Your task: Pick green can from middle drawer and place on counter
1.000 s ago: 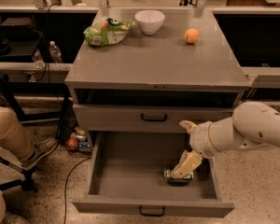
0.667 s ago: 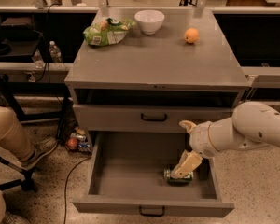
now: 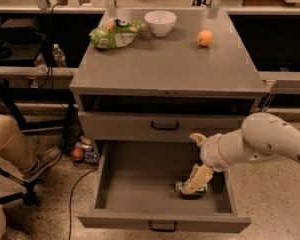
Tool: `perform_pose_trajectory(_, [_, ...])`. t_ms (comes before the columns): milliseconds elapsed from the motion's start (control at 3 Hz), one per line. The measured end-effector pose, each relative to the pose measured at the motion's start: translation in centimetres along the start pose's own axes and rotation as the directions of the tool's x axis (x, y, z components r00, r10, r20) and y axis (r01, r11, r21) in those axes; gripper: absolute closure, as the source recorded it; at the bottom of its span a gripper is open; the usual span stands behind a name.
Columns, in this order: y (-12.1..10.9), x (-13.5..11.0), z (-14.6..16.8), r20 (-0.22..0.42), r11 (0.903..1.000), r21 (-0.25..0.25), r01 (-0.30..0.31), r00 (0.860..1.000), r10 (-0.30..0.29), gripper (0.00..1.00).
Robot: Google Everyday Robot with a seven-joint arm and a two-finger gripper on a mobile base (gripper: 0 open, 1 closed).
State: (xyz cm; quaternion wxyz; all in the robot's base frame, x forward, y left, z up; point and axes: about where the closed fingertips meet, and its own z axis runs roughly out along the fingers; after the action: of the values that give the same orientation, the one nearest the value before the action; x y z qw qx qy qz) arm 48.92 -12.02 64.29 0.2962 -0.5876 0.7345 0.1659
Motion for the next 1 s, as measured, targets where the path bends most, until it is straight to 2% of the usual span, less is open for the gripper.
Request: perform_pose_trajectory(1000, [-0.6,3.5,6.1,0.015,0.9982,-0.044,-0.04,0.999,0.04,0.0])
